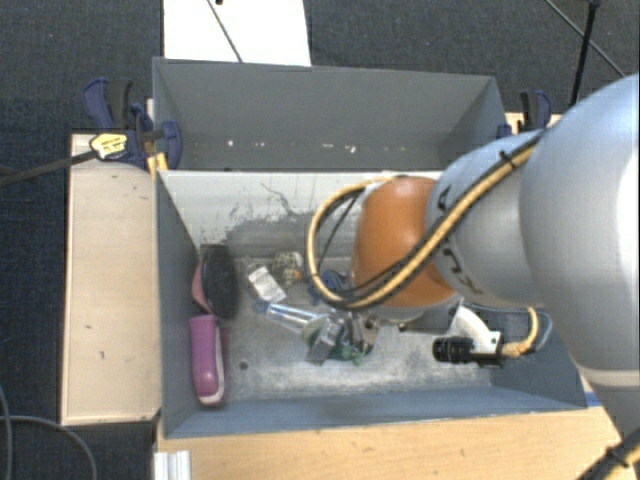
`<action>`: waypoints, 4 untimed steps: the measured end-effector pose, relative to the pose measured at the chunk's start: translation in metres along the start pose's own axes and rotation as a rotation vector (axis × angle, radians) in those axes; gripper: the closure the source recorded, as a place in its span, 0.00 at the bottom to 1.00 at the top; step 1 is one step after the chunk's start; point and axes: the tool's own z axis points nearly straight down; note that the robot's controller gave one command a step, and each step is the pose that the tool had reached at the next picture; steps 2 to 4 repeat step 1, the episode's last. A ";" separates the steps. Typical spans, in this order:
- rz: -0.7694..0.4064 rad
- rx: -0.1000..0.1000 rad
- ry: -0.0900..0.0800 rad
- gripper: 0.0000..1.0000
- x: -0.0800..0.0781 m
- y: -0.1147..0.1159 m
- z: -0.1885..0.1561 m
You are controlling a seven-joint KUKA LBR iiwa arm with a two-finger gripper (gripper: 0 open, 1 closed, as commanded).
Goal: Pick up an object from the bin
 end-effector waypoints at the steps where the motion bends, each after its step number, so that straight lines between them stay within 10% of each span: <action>1: -0.002 0.000 0.000 1.00 -0.001 0.000 -0.022; 4: -0.002 0.000 0.000 1.00 -0.001 0.000 -0.022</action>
Offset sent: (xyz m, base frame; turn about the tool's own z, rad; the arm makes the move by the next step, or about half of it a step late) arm -0.0001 -0.0002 0.0213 0.0000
